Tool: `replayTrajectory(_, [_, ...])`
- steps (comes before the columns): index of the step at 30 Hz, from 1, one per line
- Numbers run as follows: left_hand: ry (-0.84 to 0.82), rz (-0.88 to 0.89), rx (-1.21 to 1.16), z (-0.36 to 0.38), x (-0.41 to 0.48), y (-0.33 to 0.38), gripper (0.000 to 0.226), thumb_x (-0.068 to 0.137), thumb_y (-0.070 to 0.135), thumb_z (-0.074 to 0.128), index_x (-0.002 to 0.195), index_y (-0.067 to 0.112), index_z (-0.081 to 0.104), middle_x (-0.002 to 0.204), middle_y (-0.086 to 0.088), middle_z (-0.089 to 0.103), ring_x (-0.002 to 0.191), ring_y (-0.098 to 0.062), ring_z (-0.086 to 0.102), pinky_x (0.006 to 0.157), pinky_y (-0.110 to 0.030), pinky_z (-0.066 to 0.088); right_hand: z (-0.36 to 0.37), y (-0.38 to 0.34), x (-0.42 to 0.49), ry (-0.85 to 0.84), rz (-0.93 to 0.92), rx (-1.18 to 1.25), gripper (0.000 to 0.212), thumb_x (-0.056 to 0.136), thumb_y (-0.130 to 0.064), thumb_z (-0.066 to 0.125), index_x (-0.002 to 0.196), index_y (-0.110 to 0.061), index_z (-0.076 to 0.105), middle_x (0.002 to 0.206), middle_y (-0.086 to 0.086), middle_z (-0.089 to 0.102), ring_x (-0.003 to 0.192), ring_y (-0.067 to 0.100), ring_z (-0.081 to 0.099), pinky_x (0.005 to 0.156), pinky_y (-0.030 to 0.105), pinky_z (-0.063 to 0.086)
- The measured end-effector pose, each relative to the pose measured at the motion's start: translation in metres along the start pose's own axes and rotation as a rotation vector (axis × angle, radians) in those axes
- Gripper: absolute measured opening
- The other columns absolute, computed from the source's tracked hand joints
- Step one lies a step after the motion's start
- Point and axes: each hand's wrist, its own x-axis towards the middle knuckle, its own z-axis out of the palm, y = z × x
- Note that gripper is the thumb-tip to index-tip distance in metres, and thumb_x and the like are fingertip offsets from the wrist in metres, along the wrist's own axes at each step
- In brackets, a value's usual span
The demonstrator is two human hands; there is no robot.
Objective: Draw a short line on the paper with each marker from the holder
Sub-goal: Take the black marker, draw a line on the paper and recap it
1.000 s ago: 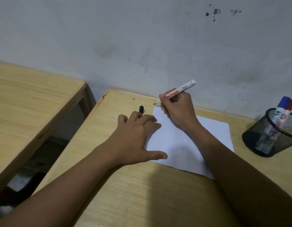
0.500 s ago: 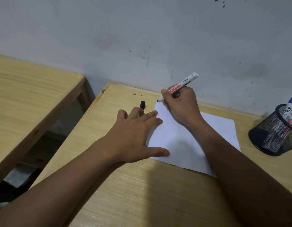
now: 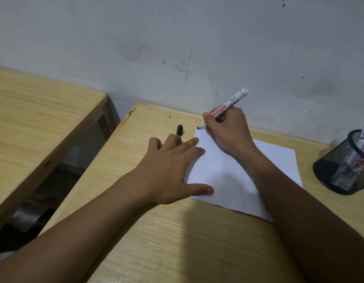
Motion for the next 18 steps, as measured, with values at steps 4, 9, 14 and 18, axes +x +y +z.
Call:
replayTrajectory(4, [-0.041, 0.014, 0.049, 0.001, -0.004, 0.003, 0.086, 0.084, 0.083, 0.020, 0.154, 0.035, 0.010, 0.167, 0.006, 0.001, 0.146, -0.020, 0.009, 0.111, -0.050, 0.015, -0.002, -0.005, -0.003, -0.016, -0.007, -0.017, 0.030, 0.092, -0.027, 0.070, 0.080, 0.000, 0.069, 0.070, 0.016, 0.071, 0.068, 0.030, 0.074, 0.067, 0.048, 0.063])
replayTrajectory(9, [-0.071, 0.010, 0.074, 0.001, -0.004, 0.005, 0.084, 0.086, 0.080, 0.015, 0.155, 0.033, 0.004, 0.167, 0.005, -0.005, 0.148, -0.022, 0.003, 0.113, -0.051, 0.012, -0.002, -0.008, -0.005, -0.019, 0.001, -0.018, 0.030, 0.093, -0.027, 0.069, 0.082, 0.001, 0.070, 0.074, 0.016, 0.073, 0.071, 0.030, 0.075, 0.070, 0.051, 0.063])
replayTrajectory(14, [-0.072, 0.011, 0.079, 0.002, -0.004, 0.004, 0.084, 0.086, 0.080, 0.017, 0.156, 0.033, 0.007, 0.167, 0.005, -0.004, 0.149, -0.022, 0.003, 0.113, -0.051, 0.011, -0.005, -0.009, -0.004, 0.015, 0.087, 0.196, 0.019, 0.094, -0.022, 0.069, 0.080, -0.009, 0.070, 0.067, 0.006, 0.071, 0.059, 0.018, 0.069, 0.062, 0.033, 0.060])
replayTrajectory(18, [-0.018, 0.031, 0.066, 0.003, -0.004, 0.002, 0.084, 0.086, 0.081, 0.021, 0.154, 0.033, 0.015, 0.164, 0.007, 0.011, 0.145, -0.020, 0.011, 0.109, -0.049, 0.016, -0.013, -0.014, -0.002, 0.012, 0.183, 0.385, 0.019, 0.095, -0.016, 0.068, 0.078, -0.007, 0.068, 0.061, 0.009, 0.065, 0.051, 0.018, 0.056, 0.052, 0.032, 0.047])
